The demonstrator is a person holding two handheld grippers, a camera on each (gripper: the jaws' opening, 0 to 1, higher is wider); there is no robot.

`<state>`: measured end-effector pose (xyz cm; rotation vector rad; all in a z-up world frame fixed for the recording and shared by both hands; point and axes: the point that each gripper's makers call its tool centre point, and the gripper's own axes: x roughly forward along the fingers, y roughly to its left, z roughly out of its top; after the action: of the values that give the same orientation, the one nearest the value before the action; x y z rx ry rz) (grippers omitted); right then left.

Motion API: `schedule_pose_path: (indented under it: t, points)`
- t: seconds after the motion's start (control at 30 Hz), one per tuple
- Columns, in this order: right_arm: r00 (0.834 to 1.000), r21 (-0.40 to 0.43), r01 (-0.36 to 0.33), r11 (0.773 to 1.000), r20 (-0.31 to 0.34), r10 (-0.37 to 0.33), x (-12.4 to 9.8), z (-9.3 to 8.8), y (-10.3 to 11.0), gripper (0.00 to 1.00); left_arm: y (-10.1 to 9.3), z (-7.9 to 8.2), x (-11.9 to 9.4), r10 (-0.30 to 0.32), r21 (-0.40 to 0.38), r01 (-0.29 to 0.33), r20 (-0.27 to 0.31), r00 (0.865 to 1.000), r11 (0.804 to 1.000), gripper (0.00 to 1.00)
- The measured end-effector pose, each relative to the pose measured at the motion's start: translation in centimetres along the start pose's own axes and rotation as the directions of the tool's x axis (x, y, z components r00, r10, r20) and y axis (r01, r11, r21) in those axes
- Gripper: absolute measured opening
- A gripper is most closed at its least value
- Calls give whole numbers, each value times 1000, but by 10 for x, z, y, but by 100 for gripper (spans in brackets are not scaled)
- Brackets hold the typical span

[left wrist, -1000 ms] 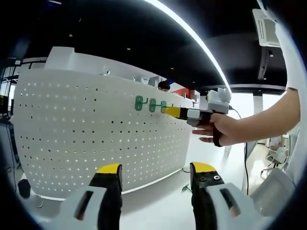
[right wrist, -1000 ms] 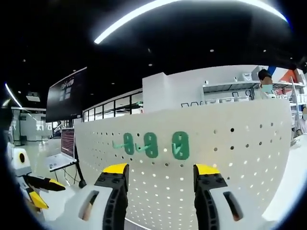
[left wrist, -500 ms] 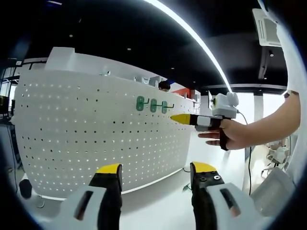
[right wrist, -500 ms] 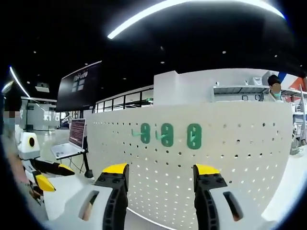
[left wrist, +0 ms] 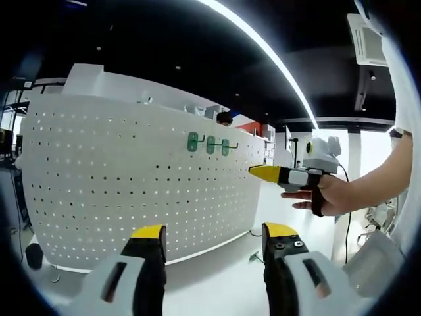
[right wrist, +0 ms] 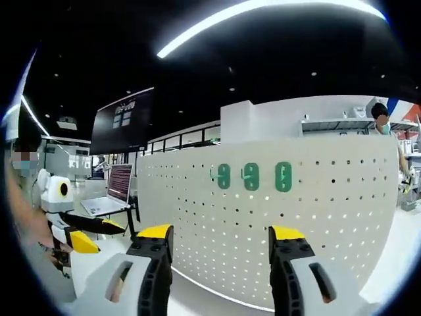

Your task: Insert the hook assembly into the mounting plate slot until the hook locks in place.

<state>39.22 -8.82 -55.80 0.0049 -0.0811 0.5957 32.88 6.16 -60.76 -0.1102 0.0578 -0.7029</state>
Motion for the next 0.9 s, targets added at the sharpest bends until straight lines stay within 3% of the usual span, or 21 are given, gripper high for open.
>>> schedule_pose_path:
  t: [0.9]
  points:
    - [1000,26,-5,1000,26,4,-57,-17,19,63,-11,-9,-14,-24,-1,24,-16,1000,1000,64]
